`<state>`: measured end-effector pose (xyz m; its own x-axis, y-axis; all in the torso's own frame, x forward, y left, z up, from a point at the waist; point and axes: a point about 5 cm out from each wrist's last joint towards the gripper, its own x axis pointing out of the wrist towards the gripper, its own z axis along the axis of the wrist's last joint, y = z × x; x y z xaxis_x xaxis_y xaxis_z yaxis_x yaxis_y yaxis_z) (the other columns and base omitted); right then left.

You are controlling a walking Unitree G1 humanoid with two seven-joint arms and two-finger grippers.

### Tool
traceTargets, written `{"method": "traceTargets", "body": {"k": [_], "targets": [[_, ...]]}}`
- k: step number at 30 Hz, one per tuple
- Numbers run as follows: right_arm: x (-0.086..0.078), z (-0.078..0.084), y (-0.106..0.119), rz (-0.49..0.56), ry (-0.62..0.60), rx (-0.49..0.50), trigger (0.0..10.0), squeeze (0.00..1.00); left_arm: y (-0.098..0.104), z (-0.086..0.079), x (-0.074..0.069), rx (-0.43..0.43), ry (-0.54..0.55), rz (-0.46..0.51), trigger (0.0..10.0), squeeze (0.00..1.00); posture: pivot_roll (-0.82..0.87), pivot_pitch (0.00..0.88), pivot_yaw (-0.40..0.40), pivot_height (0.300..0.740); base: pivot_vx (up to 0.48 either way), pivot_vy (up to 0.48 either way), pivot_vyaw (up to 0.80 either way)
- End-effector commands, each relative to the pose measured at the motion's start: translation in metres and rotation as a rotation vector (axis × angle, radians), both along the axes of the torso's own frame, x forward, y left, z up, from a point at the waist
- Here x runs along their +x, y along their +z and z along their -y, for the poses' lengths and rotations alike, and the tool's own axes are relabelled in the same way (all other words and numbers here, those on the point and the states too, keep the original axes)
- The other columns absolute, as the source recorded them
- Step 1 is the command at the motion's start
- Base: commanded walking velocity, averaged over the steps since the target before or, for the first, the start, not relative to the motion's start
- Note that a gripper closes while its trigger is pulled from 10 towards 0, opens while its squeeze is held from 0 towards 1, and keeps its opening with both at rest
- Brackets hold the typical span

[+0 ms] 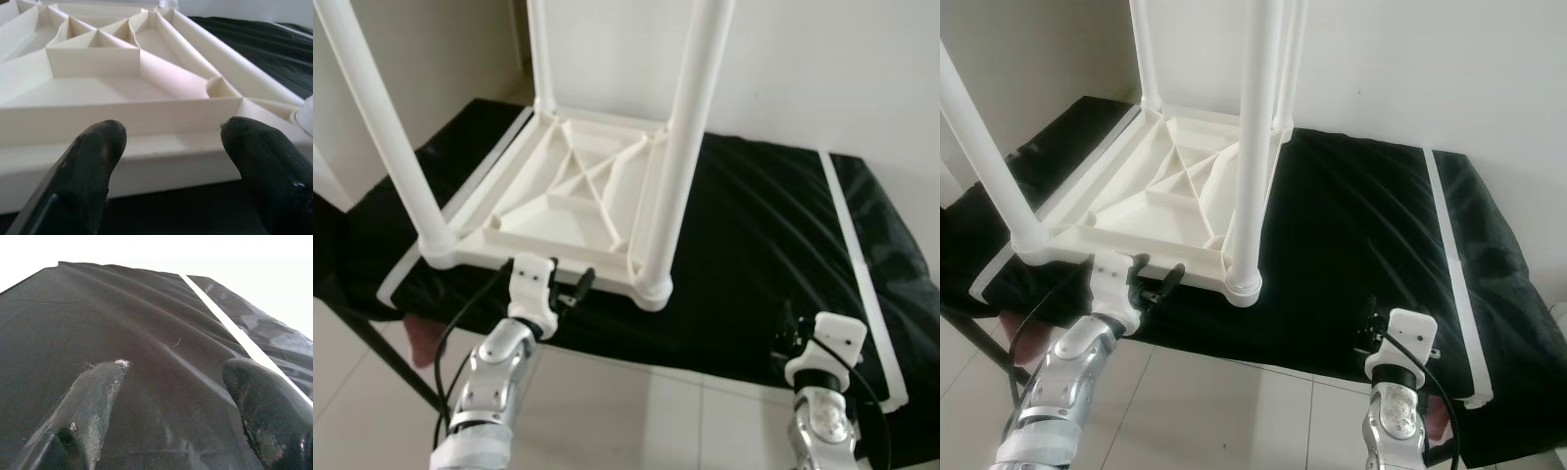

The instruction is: Building children table

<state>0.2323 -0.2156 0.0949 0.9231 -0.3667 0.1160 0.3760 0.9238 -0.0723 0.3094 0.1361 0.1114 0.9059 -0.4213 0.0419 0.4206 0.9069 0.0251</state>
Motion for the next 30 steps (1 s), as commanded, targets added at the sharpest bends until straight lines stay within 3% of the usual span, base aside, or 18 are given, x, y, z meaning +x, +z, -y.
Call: {"method": "traceTargets", "body": {"k": [1,17,30], "targets": [[-0.002,0.001,-0.001,-0.003,-0.011,-0.013,10.0,0.0,-0.003,-0.002,0.002,-0.003,0.057,-0.021,10.0,0.0,0.04,0.027,-0.011,0.74,0.0,0.292,0.0],[-0.004,0.003,0.0,0.011,-0.051,-0.022,10.0,0.0,0.003,-0.002,0.009,0.015,0.028,-0.012,10.0,0.0,0.02,0.007,0.015,0.74,0.0,0.359,0.0],[-0.03,0.014,-0.015,-0.028,-0.192,-0.026,10.0,0.0,0.006,0.005,0.004,0.057,-0.037,0.014,10.0,0.0,0.01,0.011,0.033,0.74,0.0,0.381,0.0]]}}
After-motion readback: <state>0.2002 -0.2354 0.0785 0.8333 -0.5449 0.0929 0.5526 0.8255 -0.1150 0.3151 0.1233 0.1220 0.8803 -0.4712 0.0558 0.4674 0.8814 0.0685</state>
